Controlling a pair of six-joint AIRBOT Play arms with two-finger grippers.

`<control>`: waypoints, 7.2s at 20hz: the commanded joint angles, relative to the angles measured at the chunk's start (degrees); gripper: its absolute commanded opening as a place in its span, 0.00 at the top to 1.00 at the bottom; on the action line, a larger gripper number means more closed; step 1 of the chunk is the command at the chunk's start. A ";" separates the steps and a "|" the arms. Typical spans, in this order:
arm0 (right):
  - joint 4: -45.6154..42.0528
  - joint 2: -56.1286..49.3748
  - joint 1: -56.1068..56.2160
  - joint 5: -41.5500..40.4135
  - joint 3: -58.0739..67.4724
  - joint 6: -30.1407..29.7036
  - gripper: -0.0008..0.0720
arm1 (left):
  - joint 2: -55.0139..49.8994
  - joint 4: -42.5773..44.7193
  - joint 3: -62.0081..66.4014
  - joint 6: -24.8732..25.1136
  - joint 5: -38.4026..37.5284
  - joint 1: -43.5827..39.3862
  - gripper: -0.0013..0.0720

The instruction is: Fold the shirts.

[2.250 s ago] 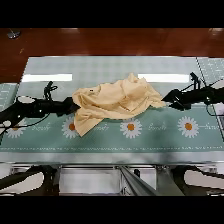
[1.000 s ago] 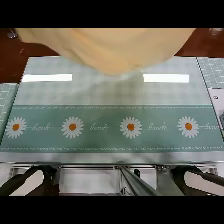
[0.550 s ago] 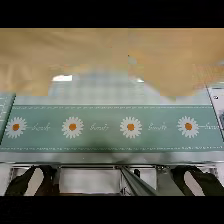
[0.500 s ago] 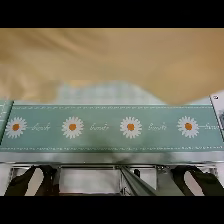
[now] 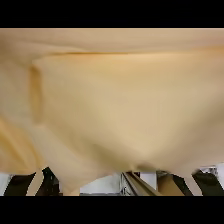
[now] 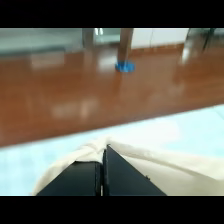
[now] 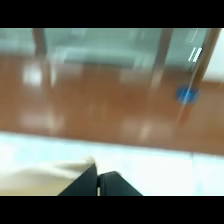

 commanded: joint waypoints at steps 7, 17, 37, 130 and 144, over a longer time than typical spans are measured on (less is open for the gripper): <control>4.15 -26.23 0.07 -15.87 -19.10 -2.10 0.97 | -16.02 -3.78 -32.39 3.41 19.61 -5.29 0.93; 26.27 -65.70 0.00 -20.70 5.35 -0.28 0.57 | -40.44 -15.47 -27.45 3.21 38.51 -14.10 0.15; 33.92 -26.80 -24.20 -11.52 -58.05 -17.49 0.12 | -23.69 6.93 -61.16 -3.93 2.80 19.19 0.03; 19.87 -65.11 -3.87 -1.46 -3.08 -5.51 0.96 | -51.10 -2.10 -15.76 2.34 13.79 -6.10 0.93; 9.90 -58.55 -10.19 6.71 -12.48 -5.86 0.13 | -51.65 10.27 -16.13 -1.33 -9.55 1.09 0.02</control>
